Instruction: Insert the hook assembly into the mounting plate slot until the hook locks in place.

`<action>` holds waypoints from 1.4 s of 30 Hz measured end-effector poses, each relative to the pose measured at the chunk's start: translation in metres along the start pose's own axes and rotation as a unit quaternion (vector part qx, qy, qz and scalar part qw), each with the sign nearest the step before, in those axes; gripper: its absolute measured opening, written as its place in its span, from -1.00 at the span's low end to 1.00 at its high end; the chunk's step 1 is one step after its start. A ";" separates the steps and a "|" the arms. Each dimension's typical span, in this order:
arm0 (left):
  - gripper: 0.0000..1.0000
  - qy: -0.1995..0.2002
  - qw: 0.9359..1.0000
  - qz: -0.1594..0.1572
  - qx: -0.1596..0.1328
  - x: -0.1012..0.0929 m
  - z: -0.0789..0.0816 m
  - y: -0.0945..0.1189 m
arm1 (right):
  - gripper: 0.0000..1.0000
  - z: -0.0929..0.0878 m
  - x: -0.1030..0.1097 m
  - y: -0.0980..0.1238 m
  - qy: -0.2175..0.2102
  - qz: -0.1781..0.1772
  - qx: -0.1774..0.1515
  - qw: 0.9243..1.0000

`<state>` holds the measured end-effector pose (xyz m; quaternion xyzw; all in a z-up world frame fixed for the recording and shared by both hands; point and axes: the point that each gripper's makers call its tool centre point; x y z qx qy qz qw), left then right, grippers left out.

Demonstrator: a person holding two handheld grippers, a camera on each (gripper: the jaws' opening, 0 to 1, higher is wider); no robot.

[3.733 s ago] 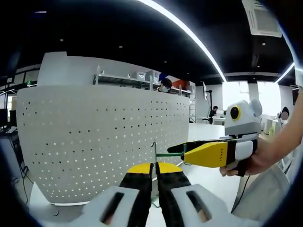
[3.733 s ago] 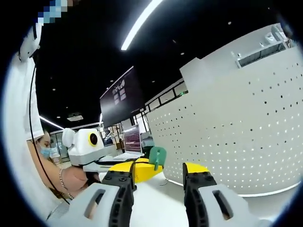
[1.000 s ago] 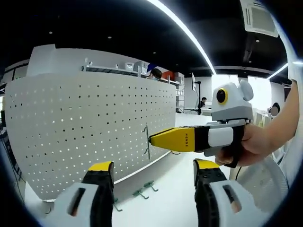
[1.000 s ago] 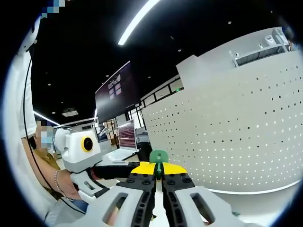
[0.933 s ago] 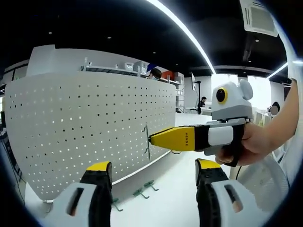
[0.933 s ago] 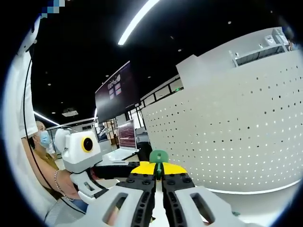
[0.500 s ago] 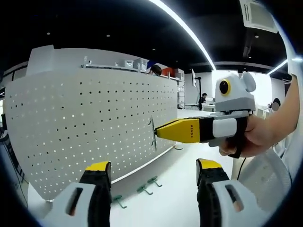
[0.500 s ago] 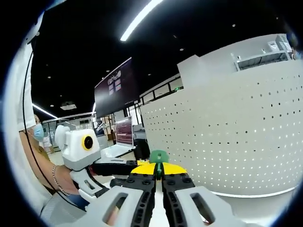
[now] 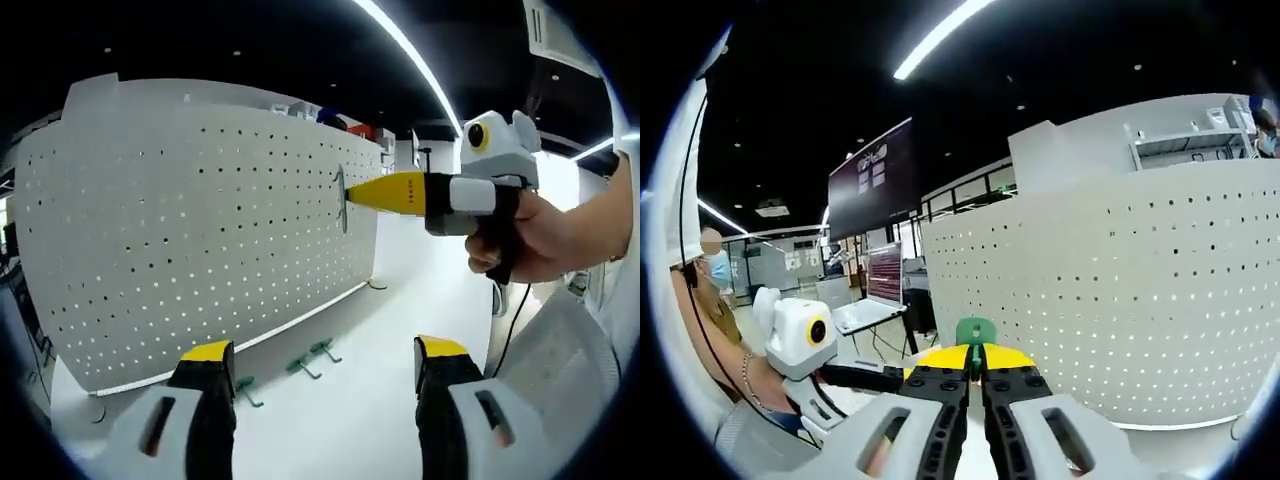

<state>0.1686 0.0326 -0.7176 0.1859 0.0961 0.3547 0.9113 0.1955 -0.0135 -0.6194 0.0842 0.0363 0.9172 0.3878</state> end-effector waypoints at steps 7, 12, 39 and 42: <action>0.49 0.006 1.000 0.000 0.018 0.000 -0.018 0.000 | -0.98 0.008 -0.012 0.003 0.011 -0.024 -0.003 1.000; 0.50 0.012 1.000 0.002 0.027 0.000 -0.029 -0.001 | -0.98 0.014 -0.022 0.005 0.016 -0.040 -0.005 0.999; 0.46 0.028 0.998 -0.002 0.050 -0.006 -0.056 0.000 | -0.99 0.044 -0.055 0.001 0.040 -0.121 -0.018 0.992; 0.46 0.027 0.998 -0.002 0.050 -0.006 -0.056 0.000 | -0.99 0.048 -0.057 -0.004 0.040 -0.129 -0.019 0.991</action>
Point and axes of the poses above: the point that each gripper's makers call its tool centre point, and the gripper's own axes: y roughly backward along the fingers, x roughly to its left, z roughly out of its top, and after that the axes turned 7 degrees about x, right-handed
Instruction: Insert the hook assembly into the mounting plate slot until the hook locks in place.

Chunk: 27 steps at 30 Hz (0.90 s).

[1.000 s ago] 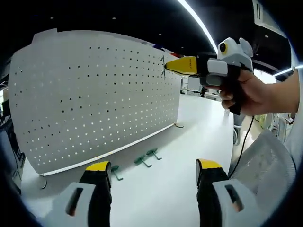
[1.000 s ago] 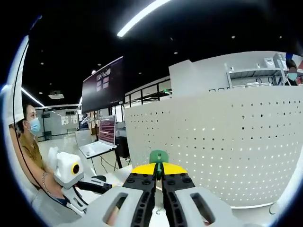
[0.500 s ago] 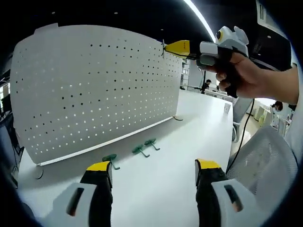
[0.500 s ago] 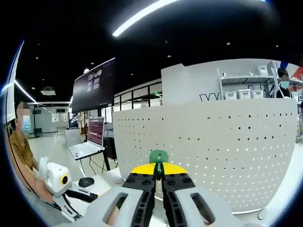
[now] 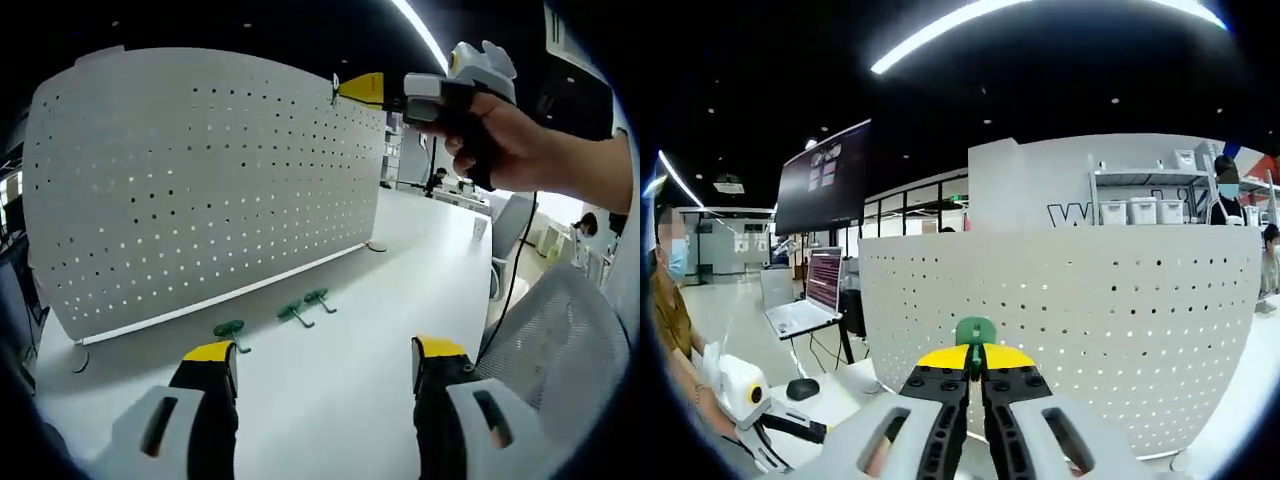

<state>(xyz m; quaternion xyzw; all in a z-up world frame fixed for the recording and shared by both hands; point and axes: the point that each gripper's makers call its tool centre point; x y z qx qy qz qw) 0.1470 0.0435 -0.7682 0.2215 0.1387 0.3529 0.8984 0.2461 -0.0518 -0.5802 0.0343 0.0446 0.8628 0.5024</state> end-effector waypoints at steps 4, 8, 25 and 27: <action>0.45 0.000 1.000 0.002 0.000 0.001 0.000 0.000 | -0.99 0.006 0.001 -0.008 0.005 -0.010 -0.001 1.000; 0.45 -0.002 1.000 0.008 -0.001 0.003 0.001 0.001 | -0.99 0.014 0.001 -0.019 0.007 -0.018 -0.003 1.000; 0.44 0.009 1.000 0.012 -0.004 0.008 0.001 0.003 | -0.99 0.035 0.000 -0.054 0.000 -0.044 -0.016 0.999; 0.44 0.008 1.000 0.014 -0.006 0.008 0.002 0.004 | -0.99 0.036 0.001 -0.059 0.000 -0.044 -0.017 0.999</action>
Point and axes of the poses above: the point that each gripper's makers call its tool centre point, and the gripper's own axes: y roughly backward along the fingers, x roughly to its left, z roughly out of its top, and after that the axes turned 7 degrees about x, right-handed
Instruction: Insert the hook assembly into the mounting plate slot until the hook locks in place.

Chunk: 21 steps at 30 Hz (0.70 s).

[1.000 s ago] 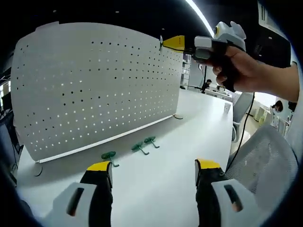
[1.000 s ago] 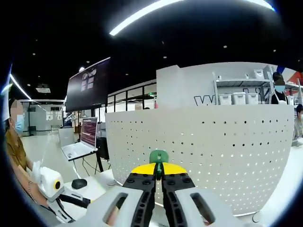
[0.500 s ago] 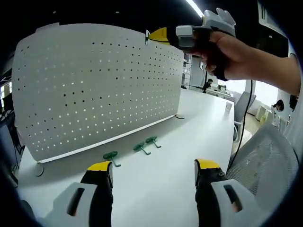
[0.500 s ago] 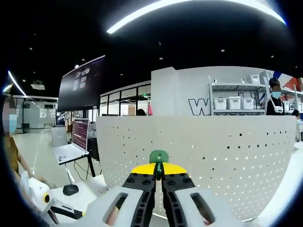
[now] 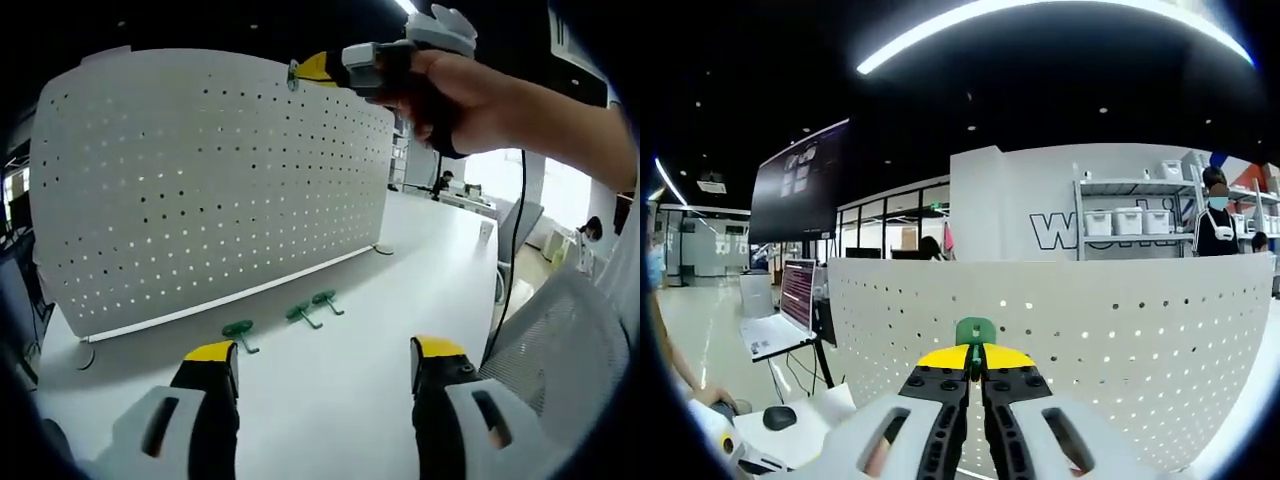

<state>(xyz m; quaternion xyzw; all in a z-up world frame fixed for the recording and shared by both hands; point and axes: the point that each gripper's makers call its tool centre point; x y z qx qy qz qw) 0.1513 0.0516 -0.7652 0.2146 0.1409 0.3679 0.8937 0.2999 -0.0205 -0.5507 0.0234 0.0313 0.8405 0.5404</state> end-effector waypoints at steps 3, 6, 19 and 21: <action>0.44 0.004 1.000 0.001 -0.002 0.001 0.001 0.001 | -0.99 0.002 0.002 -0.004 0.001 -0.001 -0.003 1.000; 0.43 0.006 1.000 0.002 -0.003 0.002 0.001 0.001 | -0.99 0.004 0.003 -0.009 0.004 -0.003 -0.005 1.000; 0.43 0.019 1.000 0.004 -0.005 0.005 0.002 0.003 | -0.99 0.012 0.004 -0.025 0.011 -0.018 -0.013 1.000; 0.42 0.018 1.000 0.003 -0.005 0.004 0.002 0.002 | -0.98 0.014 0.003 -0.026 0.007 -0.019 -0.019 1.000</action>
Point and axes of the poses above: the point that each gripper's makers call its tool centre point, and the gripper's own axes: y roughly backward along the fingers, x roughly to its left, z roughly out of its top, and after that the axes turned 7 degrees about x, right-handed
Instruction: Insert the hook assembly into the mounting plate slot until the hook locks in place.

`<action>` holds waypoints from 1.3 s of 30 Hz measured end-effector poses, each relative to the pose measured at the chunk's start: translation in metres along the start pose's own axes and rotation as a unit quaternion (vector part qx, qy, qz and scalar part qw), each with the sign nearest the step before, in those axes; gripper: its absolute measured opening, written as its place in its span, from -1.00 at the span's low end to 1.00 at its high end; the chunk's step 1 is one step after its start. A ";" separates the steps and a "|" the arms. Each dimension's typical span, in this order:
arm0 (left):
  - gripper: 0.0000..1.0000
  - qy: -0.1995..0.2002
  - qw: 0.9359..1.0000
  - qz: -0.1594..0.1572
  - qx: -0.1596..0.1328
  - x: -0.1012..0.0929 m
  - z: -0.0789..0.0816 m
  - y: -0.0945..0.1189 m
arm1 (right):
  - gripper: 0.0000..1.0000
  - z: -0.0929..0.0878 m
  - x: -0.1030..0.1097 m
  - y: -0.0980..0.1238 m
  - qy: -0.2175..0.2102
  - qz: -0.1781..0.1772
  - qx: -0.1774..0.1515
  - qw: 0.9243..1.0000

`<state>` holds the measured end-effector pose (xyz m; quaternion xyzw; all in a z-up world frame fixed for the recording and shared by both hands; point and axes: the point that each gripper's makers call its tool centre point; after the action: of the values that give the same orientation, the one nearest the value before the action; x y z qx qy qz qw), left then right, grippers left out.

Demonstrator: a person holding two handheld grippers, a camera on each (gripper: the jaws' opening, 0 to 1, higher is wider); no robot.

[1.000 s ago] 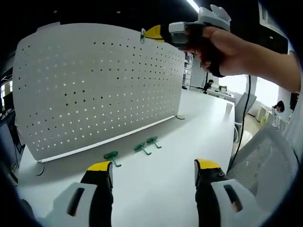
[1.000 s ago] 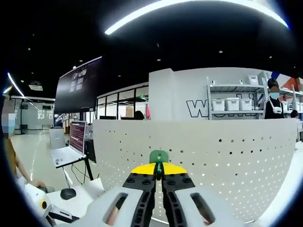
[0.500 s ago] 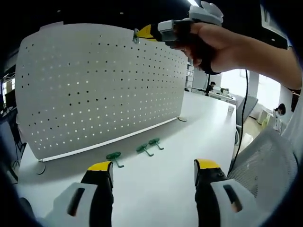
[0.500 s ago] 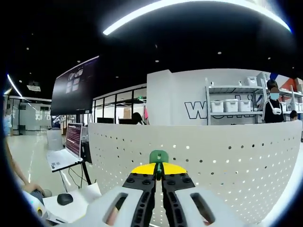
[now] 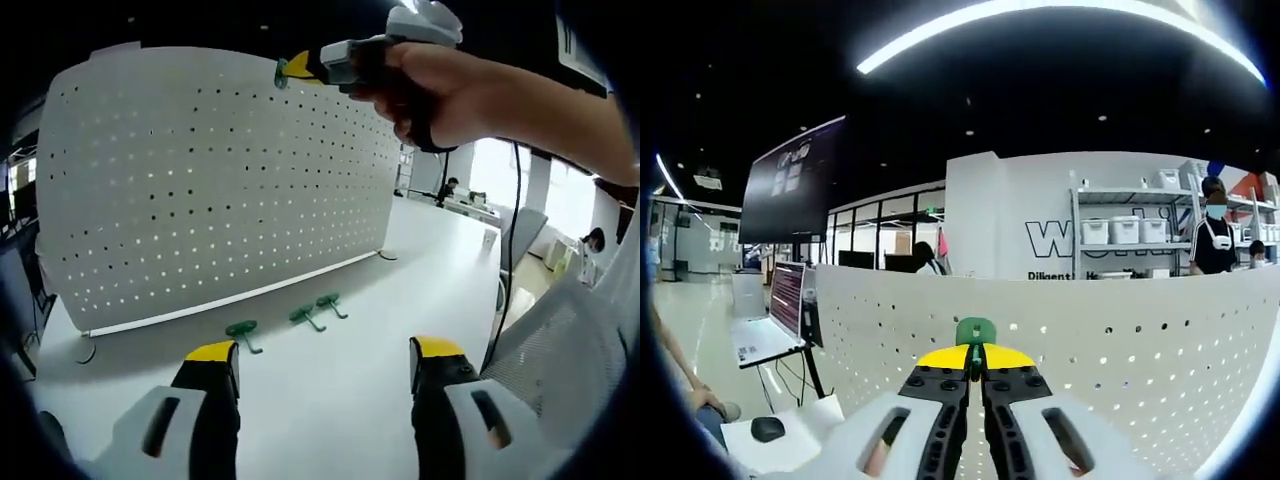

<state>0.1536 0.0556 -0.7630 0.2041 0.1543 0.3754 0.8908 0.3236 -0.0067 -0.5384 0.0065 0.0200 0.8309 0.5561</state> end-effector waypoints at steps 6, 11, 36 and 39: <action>0.42 0.000 1.000 0.000 0.002 0.000 -0.001 -0.001 | -0.98 0.002 -0.001 -0.009 0.008 -0.007 -0.001 1.000; 0.41 -0.001 1.000 0.001 0.002 0.000 -0.001 -0.001 | -0.98 0.005 0.000 -0.016 0.020 -0.011 -0.003 1.000; 0.37 0.006 1.000 0.011 0.003 0.005 -0.003 0.000 | -0.98 -0.004 -0.004 -0.038 0.022 -0.014 0.012 1.000; 0.37 0.006 1.000 0.010 0.003 0.005 -0.003 0.000 | -0.98 -0.005 -0.005 -0.038 0.018 -0.015 0.013 1.000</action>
<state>0.1559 0.0597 -0.7665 0.2056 0.1589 0.3854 0.8854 0.3606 0.0028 -0.5450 -0.0014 0.0408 0.8219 0.5681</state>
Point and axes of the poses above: the point that each gripper's makers call its tool centre point, and the gripper's own axes: y roughly backward along the fingers, x roughly to its left, z roughly out of its top, and after that the axes turned 7 degrees about x, right-handed
